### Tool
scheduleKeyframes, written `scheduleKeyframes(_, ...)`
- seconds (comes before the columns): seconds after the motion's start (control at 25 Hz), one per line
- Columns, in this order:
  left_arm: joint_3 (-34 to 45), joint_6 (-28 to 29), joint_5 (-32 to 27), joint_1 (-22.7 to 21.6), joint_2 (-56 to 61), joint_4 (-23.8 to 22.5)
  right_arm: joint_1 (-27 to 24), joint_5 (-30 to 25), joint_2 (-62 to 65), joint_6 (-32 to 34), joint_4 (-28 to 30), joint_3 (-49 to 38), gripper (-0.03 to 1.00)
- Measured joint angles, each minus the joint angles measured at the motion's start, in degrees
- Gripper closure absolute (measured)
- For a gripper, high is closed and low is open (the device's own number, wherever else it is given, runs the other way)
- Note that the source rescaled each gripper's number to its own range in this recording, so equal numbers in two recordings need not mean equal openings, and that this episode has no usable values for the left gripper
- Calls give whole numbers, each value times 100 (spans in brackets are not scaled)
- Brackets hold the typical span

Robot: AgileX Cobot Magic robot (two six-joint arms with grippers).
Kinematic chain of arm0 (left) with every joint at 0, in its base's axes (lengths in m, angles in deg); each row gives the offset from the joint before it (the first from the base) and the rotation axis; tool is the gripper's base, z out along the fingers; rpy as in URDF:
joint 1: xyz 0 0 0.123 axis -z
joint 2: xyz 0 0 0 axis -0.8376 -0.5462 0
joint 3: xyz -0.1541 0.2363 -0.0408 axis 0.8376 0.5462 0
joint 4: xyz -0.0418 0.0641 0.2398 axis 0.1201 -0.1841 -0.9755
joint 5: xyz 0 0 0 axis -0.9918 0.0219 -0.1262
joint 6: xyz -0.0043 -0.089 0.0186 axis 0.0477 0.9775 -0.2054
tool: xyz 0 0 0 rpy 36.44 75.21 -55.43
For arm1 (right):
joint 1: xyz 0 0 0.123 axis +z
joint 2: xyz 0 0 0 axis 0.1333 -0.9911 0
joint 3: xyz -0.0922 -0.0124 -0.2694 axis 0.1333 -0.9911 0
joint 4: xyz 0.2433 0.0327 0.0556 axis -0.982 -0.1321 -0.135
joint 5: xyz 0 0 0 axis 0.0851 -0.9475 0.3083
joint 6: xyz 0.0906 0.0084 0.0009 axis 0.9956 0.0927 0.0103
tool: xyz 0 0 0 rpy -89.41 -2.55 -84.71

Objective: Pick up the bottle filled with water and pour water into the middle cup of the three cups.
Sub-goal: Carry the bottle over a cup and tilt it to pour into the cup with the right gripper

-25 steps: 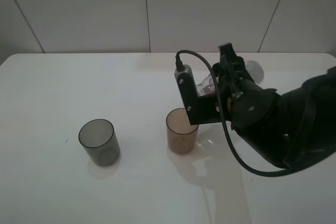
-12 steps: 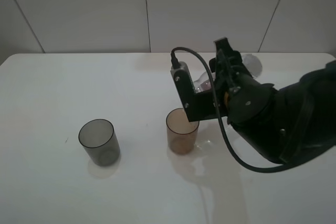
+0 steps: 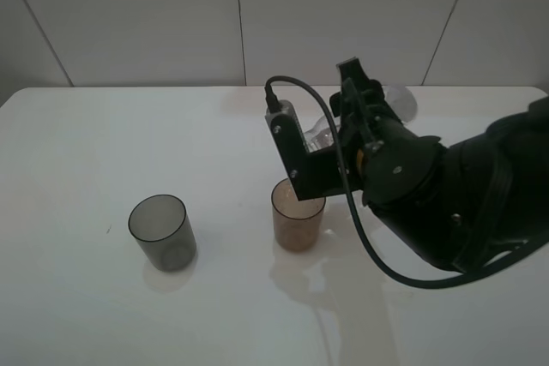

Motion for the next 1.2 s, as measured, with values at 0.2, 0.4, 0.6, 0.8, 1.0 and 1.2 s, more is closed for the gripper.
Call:
scheduleKeyframes(0.2,0,0,0,0,0,0,0,0,0,-353,0,0,95)
scheduleKeyframes(0.4,0,0,0,0,0,0,0,0,0,-775,0,0,95)
scheduleKeyframes(0.6,0,0,0,0,0,0,0,0,0,-902,0,0,95)
scheduleKeyframes(0.8,0,0,0,0,0,0,0,0,0,-1172,0,0,95)
scheduleKeyframes(1.0,0,0,0,0,0,0,0,-5,0,-1286,0,0,95)
scheduleKeyframes(1.2,0,0,0,0,0,0,0,-49,0,-1293,0,0,95)
